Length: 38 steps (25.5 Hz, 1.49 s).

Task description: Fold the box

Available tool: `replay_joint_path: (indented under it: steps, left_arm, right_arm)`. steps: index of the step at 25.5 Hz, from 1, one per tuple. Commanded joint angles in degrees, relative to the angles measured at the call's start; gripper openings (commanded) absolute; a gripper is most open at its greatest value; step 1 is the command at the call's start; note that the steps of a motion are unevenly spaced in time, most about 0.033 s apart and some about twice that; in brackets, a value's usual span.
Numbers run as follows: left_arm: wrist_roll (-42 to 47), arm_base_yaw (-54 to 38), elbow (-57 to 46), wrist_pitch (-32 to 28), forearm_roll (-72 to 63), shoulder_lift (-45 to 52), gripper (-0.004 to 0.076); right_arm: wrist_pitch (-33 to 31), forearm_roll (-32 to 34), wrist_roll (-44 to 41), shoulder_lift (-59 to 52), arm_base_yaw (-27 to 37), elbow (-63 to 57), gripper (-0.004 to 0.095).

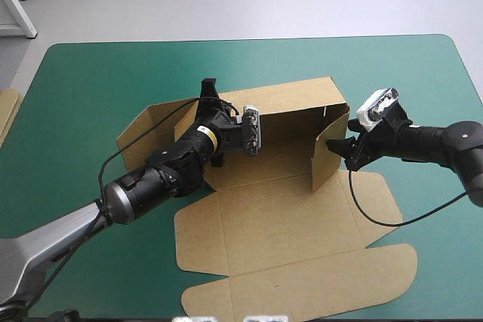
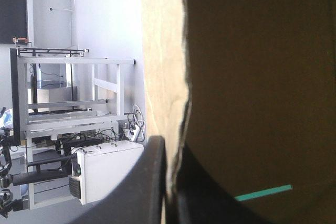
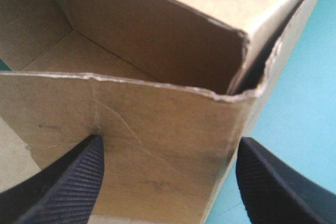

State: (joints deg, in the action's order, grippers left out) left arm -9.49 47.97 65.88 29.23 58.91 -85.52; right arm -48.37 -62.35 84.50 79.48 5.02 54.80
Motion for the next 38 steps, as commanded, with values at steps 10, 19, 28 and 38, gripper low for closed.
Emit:
replay_joint_path:
  steps: [10,19,28,38]
  left_arm:
    - [1.9,0.4,1.3,-2.9,-1.6,1.5,-0.0010]
    - [2.2,0.4,1.3,-6.4,-2.1,1.3,-0.0010]
    - [2.2,0.5,1.3,-6.9,-2.1,-0.4,-0.0010]
    - [2.5,0.5,1.3,-7.6,-1.0,-0.4,-0.0010]
  right_arm:
    - [14.4,-5.3,-2.2,2.7,-6.4,1.3,0.0622]
    - [16.8,-8.1,-4.1,2.9,-6.4,1.3,0.0466]
    - [15.2,-8.1,-5.3,2.9,-6.4,1.3,0.0087]
    - [15.2,-10.4,-5.7,2.9,-6.4,1.3,-0.0009]
